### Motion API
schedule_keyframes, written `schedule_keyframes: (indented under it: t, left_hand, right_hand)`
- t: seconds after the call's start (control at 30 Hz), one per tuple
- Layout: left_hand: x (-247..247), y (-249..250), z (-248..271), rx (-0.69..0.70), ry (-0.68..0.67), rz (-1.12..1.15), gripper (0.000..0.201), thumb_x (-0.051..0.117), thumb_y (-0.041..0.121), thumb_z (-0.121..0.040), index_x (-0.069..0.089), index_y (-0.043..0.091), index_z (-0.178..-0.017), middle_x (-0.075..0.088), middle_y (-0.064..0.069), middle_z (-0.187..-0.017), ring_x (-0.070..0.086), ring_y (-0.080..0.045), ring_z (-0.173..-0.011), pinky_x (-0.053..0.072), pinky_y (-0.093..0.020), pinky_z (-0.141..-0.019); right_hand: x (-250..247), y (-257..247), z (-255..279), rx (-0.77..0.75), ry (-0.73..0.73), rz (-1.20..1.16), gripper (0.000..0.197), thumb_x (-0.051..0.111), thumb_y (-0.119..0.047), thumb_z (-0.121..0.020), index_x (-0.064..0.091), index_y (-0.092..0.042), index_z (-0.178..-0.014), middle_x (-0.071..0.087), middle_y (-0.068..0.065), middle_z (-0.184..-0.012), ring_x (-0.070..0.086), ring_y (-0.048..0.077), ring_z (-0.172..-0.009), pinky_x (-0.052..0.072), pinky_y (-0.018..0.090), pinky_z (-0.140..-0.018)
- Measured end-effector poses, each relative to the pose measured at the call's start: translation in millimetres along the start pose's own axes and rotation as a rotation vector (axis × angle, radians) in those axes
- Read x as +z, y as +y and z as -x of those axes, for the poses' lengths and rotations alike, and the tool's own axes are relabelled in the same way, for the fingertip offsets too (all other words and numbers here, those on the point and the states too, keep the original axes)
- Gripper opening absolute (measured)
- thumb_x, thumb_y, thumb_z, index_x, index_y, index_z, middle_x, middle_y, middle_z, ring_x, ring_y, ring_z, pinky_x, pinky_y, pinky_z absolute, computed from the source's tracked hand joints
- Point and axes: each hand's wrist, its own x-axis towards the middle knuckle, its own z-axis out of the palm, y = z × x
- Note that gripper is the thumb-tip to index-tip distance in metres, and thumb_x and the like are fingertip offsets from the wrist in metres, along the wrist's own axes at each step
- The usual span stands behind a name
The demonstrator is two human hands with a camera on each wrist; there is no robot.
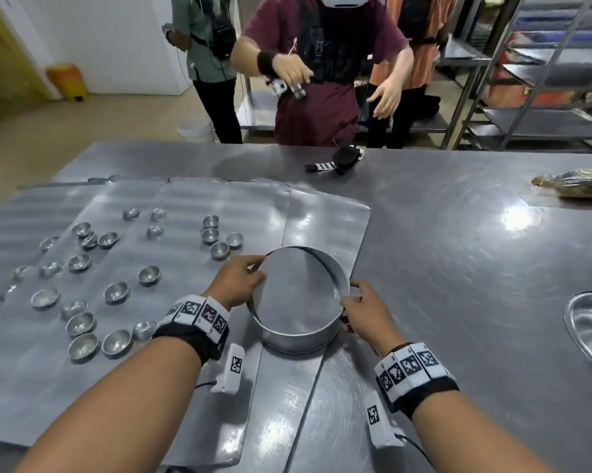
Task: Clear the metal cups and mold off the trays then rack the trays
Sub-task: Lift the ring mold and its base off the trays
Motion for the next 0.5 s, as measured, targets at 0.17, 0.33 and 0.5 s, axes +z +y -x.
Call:
schedule_keyframes:
  t: [0.17,0.33,0.5]
  left_hand:
    - [17,0,7,0.026,0.181,-0.571,0.03,0.066,0.026,-0.087,0.067,0.029,-0.116,0.056,-0.009,-0.108,0.065,-0.038,-0.095,0.05,-0.039,-0.08]
    - [11,-17,15,-0.143,0.146,-0.348,0.057,0.072,0.038,-0.085,0.053,0.021,-0.136,0.063,-0.012,-0.124,0.066,-0.033,-0.104,0.056,-0.044,-0.089]
    - [14,-15,24,-0.291,-0.123,0.003,0.037,0.066,0.009,-0.087,0.052,0.014,-0.121,0.068,-0.02,-0.094,0.072,-0.031,-0.068,0.064,-0.046,-0.065]
  right_hand:
    - [-2,3,-1,0.0,-0.007,-0.013,0.041,0.053,-0.017,-0.095,0.049,-0.03,-0.134,0.07,0.005,-0.094,0.072,0.028,-0.084,0.063,0.043,-0.073]
    - [-5,7,-5,-0.006,-0.041,-0.04,0.045,0.054,-0.02,-0.092,0.048,-0.04,-0.132,0.072,0.001,-0.092,0.069,0.021,-0.079,0.062,0.039,-0.071]
    - [-15,12,-9,0.005,0.011,-0.073,0.036,0.056,-0.019,-0.091,0.055,-0.033,-0.124,0.073,0.003,-0.087,0.068,0.02,-0.067,0.063,0.04,-0.069]
